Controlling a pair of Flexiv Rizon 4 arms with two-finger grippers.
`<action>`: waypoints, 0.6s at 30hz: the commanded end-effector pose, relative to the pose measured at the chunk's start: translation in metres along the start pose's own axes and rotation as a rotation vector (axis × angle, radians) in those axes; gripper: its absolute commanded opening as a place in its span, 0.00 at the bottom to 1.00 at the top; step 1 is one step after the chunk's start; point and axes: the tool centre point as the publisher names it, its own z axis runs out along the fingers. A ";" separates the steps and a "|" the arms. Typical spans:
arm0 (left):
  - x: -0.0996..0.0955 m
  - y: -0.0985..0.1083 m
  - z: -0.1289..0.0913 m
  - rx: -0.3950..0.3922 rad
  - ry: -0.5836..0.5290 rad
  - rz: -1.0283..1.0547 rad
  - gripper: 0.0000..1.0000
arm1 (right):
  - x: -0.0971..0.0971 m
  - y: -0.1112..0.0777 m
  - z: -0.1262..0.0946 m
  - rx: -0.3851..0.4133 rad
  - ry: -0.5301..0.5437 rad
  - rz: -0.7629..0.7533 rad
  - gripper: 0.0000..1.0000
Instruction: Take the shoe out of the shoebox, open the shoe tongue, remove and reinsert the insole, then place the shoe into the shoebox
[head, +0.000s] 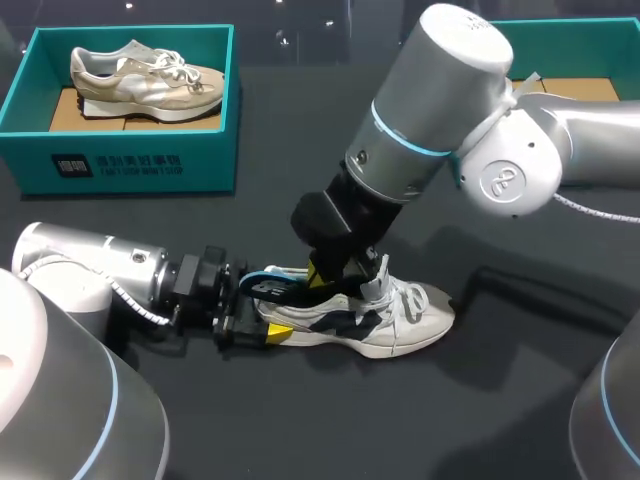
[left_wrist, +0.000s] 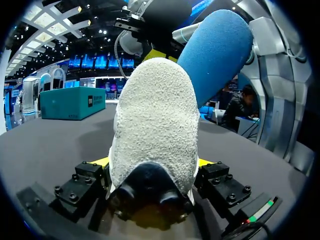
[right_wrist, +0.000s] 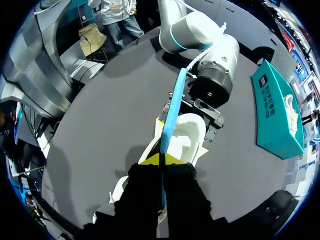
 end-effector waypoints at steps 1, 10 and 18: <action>-0.001 -0.001 0.001 0.000 -0.001 0.000 0.00 | -0.005 0.005 0.001 0.010 -0.010 0.046 0.00; -0.001 -0.001 0.001 0.000 -0.001 0.000 0.00 | -0.001 0.002 -0.009 -0.073 -0.011 0.205 0.38; -0.001 -0.001 0.001 0.000 -0.001 0.000 0.00 | -0.002 -0.001 -0.010 -0.141 0.045 0.315 0.44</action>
